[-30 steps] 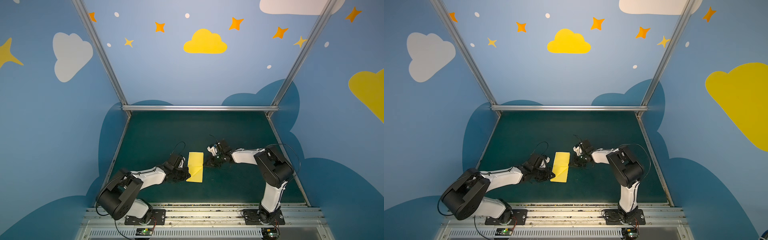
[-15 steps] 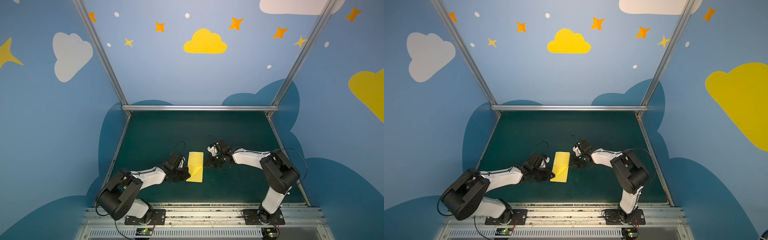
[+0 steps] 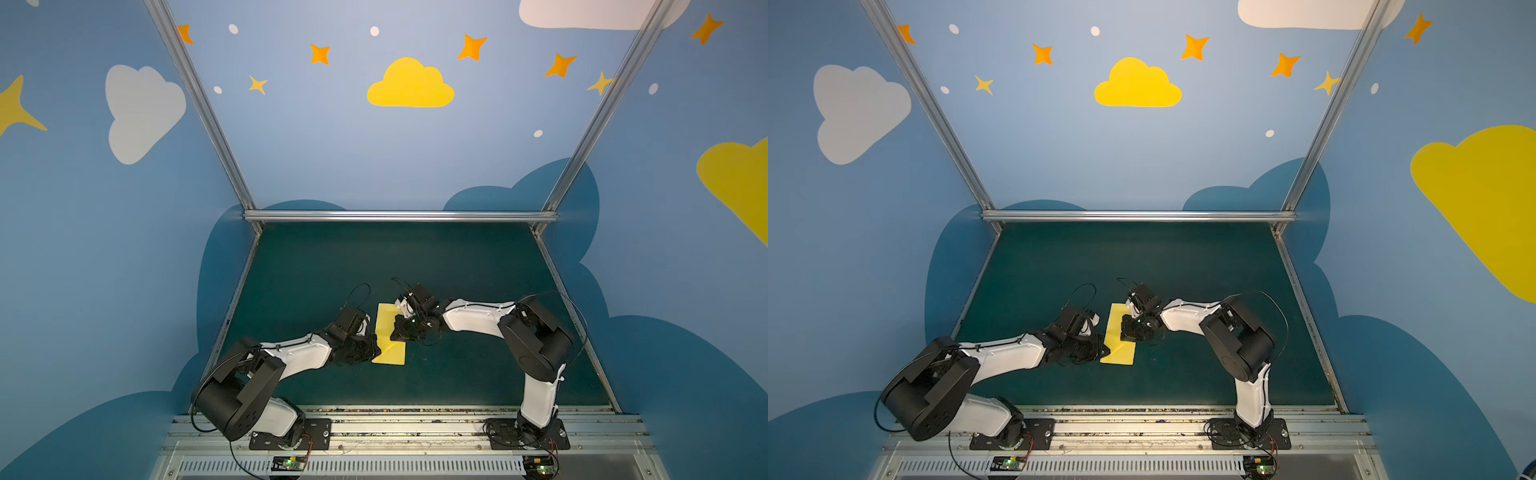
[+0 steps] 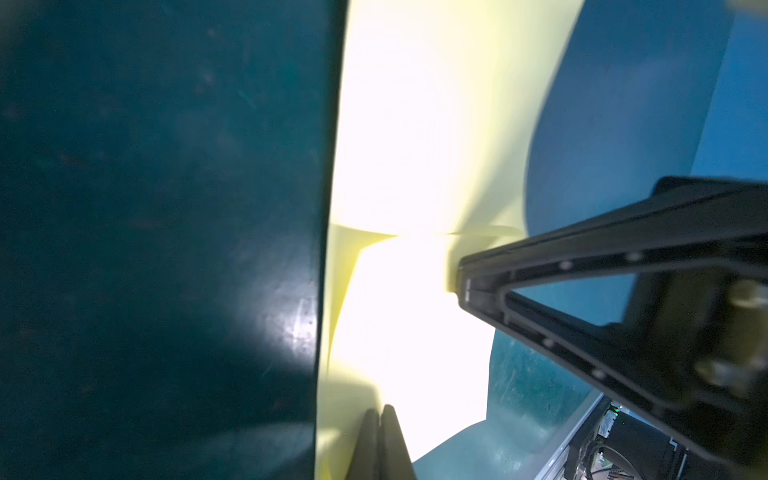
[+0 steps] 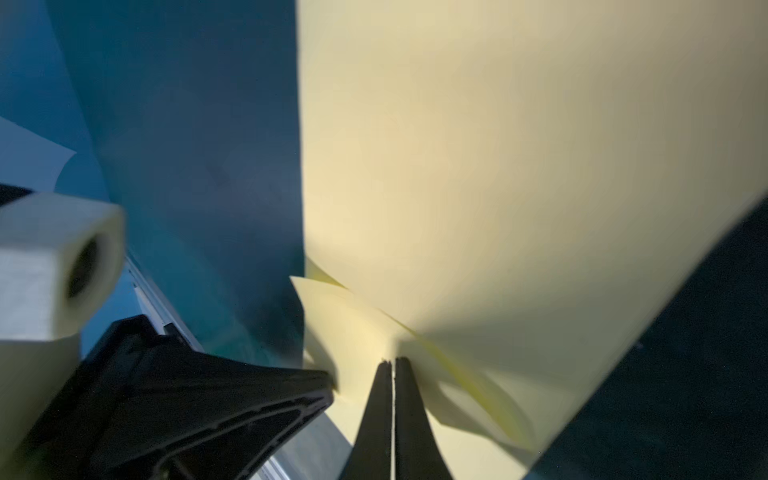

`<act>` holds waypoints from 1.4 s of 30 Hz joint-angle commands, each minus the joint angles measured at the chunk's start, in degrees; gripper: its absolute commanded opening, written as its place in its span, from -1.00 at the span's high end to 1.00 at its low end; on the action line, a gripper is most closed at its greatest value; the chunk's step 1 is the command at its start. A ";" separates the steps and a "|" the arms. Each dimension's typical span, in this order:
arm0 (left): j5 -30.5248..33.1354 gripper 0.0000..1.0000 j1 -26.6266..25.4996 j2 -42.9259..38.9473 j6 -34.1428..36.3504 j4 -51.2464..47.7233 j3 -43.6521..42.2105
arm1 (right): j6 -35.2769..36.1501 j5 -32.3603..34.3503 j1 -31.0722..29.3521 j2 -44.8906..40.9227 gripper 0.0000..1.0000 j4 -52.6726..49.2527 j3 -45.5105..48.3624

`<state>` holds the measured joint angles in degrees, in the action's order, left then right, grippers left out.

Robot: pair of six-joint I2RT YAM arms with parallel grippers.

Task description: Fold a paper plane with a square sheet of paper (fold left side to right side)

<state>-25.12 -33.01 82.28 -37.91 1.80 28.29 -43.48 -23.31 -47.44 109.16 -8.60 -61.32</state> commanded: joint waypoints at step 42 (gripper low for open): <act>-2.30 0.93 -1.34 3.84 -5.42 -0.26 8.36 | -2.74 3.03 0.46 1.62 1.00 2.89 5.86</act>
<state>-26.70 -33.93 84.73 -43.70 -0.43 35.64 -46.26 -24.03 -46.92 108.25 -2.00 -57.21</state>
